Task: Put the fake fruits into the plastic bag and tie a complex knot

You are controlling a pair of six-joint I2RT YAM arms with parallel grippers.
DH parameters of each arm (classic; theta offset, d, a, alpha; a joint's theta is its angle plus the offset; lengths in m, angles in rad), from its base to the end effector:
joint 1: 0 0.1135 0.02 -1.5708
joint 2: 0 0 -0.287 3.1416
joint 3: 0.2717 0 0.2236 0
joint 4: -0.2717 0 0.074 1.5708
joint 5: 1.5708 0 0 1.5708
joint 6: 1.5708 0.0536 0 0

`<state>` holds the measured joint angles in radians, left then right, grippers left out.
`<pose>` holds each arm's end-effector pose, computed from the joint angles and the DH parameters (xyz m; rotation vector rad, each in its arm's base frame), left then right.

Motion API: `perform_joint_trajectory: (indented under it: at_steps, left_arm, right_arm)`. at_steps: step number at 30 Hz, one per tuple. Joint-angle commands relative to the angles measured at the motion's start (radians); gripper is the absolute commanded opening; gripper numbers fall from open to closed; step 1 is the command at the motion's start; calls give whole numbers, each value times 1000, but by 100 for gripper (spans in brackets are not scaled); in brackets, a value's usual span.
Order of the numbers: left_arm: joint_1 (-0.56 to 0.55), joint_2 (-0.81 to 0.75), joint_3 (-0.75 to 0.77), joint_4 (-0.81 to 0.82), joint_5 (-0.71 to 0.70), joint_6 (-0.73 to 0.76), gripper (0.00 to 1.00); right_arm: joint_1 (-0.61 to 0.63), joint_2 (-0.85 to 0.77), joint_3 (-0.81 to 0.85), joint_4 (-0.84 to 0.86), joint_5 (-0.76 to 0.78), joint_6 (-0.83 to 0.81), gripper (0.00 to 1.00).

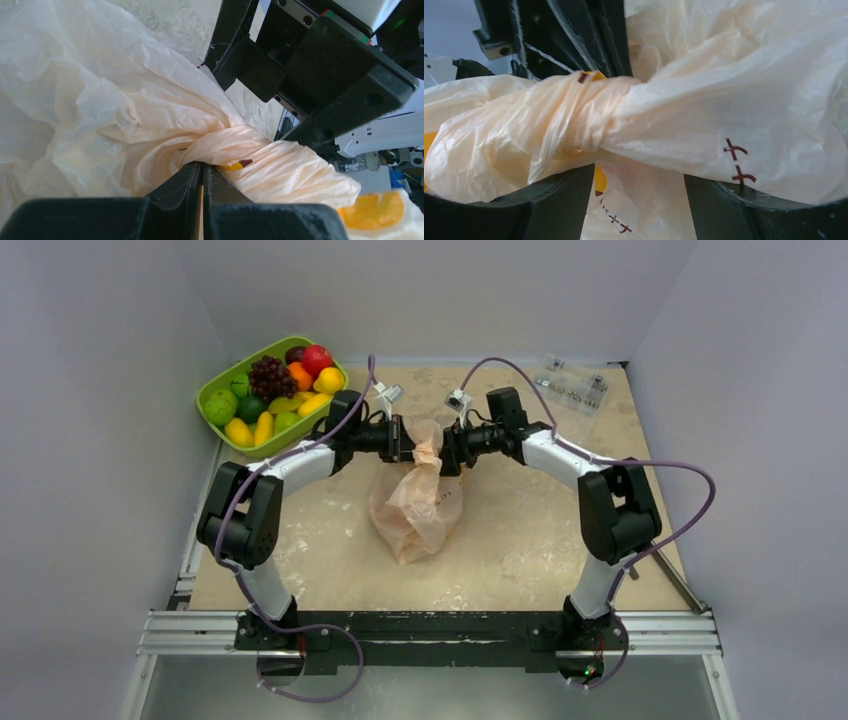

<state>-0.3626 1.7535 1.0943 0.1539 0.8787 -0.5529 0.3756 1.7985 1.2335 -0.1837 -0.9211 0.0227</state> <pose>0.3349 -0.1712 0.2589 0.3838 2.1684 -1.4477 0.3349 0.1779 0.2560 -0.8595 2.0944 1.2669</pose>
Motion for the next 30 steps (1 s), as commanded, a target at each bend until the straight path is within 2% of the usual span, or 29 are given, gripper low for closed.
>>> perform_joint_trajectory:
  at_steps: [1,6,12,16,19,22,26,30]
  left_arm:
    - [-15,47,68,9,100,8,0]
    - [-27,71,79,129,195,-87,0]
    - [-37,87,70,150,231,-106,0]
    - [-45,101,82,66,244,-52,0]
    - [-45,95,85,6,226,-6,0]
    - [-40,91,89,14,227,-12,0]
    - [-25,81,87,49,230,-31,0]
    - [-13,73,87,28,228,-5,0]
  right_arm:
    - [42,33,52,202,-16,84,69]
    - [89,71,96,284,-64,173,76]
    - [109,74,76,464,-120,338,79]
    - [112,58,47,637,-149,470,79]
    - [114,51,51,666,-150,497,79]
    - [112,39,53,603,-160,454,79]
    - [89,8,54,348,-186,279,83]
    - [21,-43,52,176,-201,184,90]
